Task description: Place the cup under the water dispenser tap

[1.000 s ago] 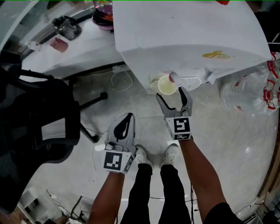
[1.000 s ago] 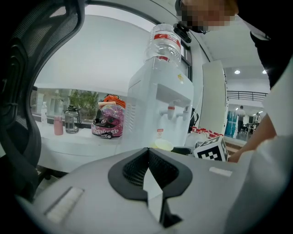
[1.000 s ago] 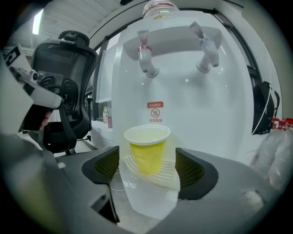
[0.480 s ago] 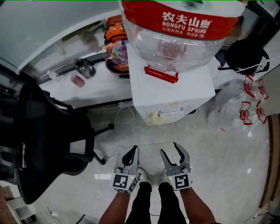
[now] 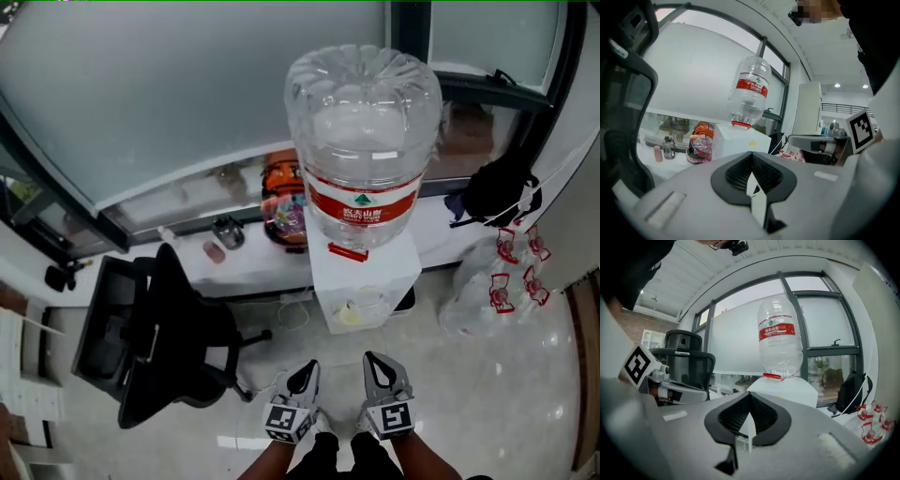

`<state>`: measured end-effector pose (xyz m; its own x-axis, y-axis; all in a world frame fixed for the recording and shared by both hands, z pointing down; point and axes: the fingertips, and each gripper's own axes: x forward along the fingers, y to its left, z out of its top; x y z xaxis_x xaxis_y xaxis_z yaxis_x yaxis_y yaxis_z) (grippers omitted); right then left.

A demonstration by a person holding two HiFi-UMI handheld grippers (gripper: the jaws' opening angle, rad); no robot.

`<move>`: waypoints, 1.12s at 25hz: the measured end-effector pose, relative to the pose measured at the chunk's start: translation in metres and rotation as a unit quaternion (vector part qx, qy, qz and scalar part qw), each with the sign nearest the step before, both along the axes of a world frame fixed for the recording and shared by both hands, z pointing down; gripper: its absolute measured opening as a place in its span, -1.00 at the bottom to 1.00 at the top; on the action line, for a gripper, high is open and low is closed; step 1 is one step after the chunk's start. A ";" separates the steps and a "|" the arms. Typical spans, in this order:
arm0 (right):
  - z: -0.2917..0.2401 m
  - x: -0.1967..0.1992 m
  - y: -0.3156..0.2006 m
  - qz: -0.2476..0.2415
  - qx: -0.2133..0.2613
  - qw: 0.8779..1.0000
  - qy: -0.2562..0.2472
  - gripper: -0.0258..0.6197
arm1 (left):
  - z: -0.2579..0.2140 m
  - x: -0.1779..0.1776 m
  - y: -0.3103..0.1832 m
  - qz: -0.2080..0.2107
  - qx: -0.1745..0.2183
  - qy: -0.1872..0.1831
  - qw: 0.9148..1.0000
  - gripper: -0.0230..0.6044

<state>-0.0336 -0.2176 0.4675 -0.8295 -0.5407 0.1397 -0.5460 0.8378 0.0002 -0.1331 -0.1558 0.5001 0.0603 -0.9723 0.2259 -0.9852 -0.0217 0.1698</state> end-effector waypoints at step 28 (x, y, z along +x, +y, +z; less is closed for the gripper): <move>-0.132 0.027 -0.004 -0.005 0.114 0.993 -0.039 -0.92 | -0.130 0.021 -0.018 0.036 0.089 -0.068 0.993 -0.88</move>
<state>-0.0070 -0.2218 0.3356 -0.8390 -0.5419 -0.0500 -0.5428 0.8267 0.1484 -0.1118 -0.1733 0.3701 0.1124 -0.9918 0.0608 -0.9936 -0.1113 0.0215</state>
